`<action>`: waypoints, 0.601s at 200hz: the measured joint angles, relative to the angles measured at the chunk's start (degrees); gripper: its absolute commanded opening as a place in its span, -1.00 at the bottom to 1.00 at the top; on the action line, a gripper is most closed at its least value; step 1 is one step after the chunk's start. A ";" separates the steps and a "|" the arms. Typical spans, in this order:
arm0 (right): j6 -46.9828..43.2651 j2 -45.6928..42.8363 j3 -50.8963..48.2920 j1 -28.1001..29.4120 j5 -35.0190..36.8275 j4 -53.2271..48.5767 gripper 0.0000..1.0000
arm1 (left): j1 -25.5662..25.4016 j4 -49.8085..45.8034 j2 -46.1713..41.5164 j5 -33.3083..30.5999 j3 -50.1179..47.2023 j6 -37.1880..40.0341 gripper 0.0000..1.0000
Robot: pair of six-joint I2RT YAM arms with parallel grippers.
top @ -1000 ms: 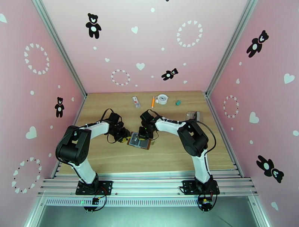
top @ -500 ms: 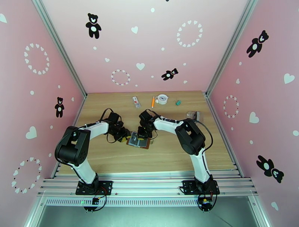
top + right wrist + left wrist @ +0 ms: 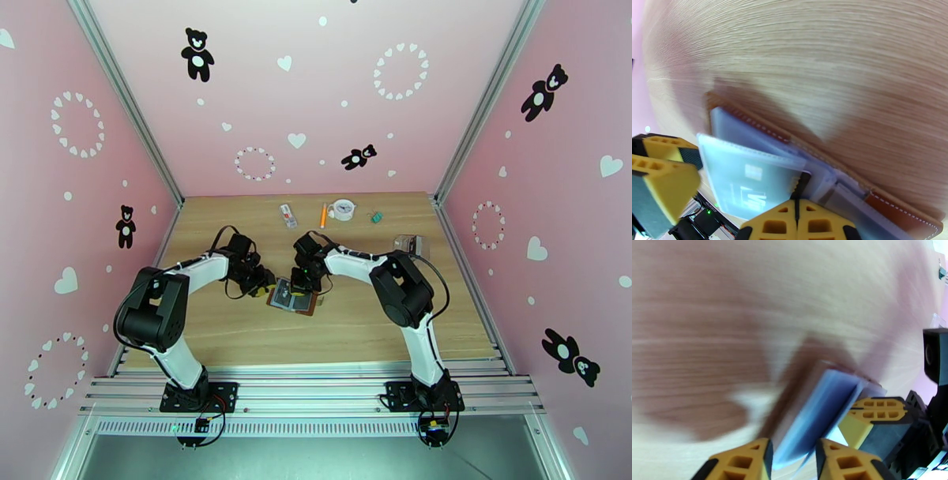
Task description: Put the credit cards into the card holder
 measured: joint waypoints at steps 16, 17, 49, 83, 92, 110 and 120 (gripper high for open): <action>0.02 0.00 0.00 0.02 0.02 0.04 -1.00 | 0.00 -0.57 -0.87 -1.53 1.09 0.42 -0.29; 0.00 0.00 0.00 0.02 0.00 0.04 -1.00 | 0.00 -0.57 -0.90 -1.60 1.14 0.52 -0.29; -0.02 0.02 0.11 0.02 0.02 -0.02 -1.00 | -0.94 0.13 -1.07 -0.02 1.25 1.20 -0.29; -0.02 0.31 0.42 0.11 -0.09 -0.11 -1.00 | -2.62 2.21 0.00 3.67 1.25 1.49 -0.30; 0.00 0.42 0.66 0.15 -0.15 -0.15 -1.00 | -2.82 2.54 0.59 4.50 1.22 1.51 -0.30; -0.02 0.63 0.94 0.22 -0.13 -0.24 -1.00 | -2.99 3.30 1.29 5.77 1.20 1.55 -0.30; -0.17 0.66 1.03 0.22 -0.20 -0.33 -1.00 | -3.04 3.43 1.57 6.12 1.20 1.62 -0.30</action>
